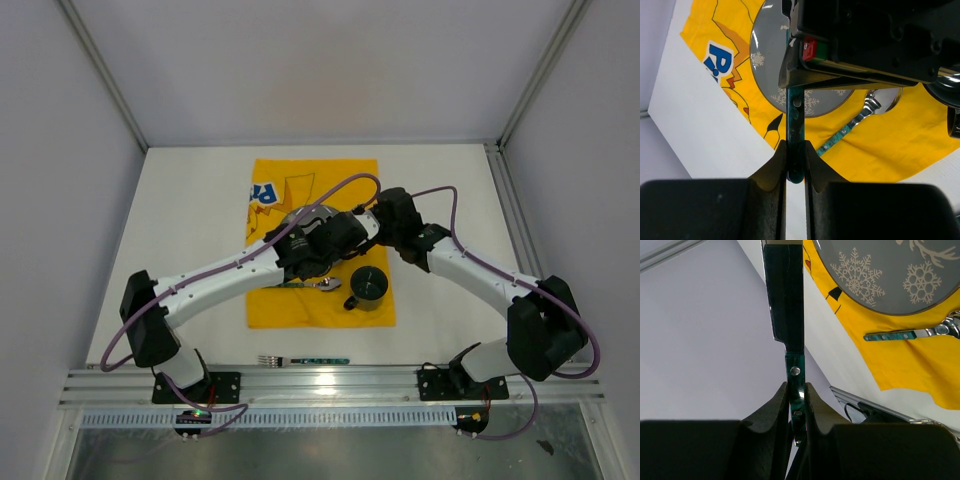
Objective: Set the dinner table for one person
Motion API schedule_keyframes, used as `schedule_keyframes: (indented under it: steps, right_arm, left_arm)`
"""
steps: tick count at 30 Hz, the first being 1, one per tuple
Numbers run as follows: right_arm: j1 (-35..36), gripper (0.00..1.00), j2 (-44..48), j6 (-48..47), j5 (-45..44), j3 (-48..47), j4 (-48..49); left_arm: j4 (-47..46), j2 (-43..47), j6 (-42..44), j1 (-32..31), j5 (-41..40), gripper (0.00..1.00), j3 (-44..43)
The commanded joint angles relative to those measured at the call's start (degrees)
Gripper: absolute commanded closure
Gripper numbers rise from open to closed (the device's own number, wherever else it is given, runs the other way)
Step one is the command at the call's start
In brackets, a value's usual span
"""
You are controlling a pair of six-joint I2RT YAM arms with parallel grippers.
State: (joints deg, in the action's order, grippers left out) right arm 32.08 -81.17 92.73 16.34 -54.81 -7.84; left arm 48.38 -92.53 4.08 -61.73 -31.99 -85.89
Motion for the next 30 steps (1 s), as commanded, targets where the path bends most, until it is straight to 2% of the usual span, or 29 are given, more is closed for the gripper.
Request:
schedule_keyframes:
  steps: [1,24,27,28,29,30]
  right_arm:
    - [0.18,0.97,0.75,1.93,1.24,-0.65,5.02]
    - [0.18,0.96,-0.31,2.11,3.44,-0.91,3.62]
    - [0.18,0.85,-0.92,2.02,4.05,-1.70,2.04]
    - [0.18,0.79,-1.19,1.93,4.23,-2.14,1.51]
    - [0.18,0.60,-1.36,1.84,4.32,-2.32,0.46]
    - [0.18,0.52,-1.45,1.41,4.66,-2.67,-0.50]
  left_arm:
    - [0.14,0.16,-0.65,-0.31,2.19,1.00,0.46]
    - [1.10,1.12,-0.30,-0.32,0.96,1.00,0.54]
    - [1.36,1.30,-0.56,-0.32,0.70,1.00,0.63]
    - [1.37,1.47,-0.65,-0.23,0.61,1.00,0.72]
    - [1.37,1.65,-0.56,-0.31,0.52,1.00,0.81]
    - [1.45,1.74,-0.56,-0.32,0.35,1.00,0.90]
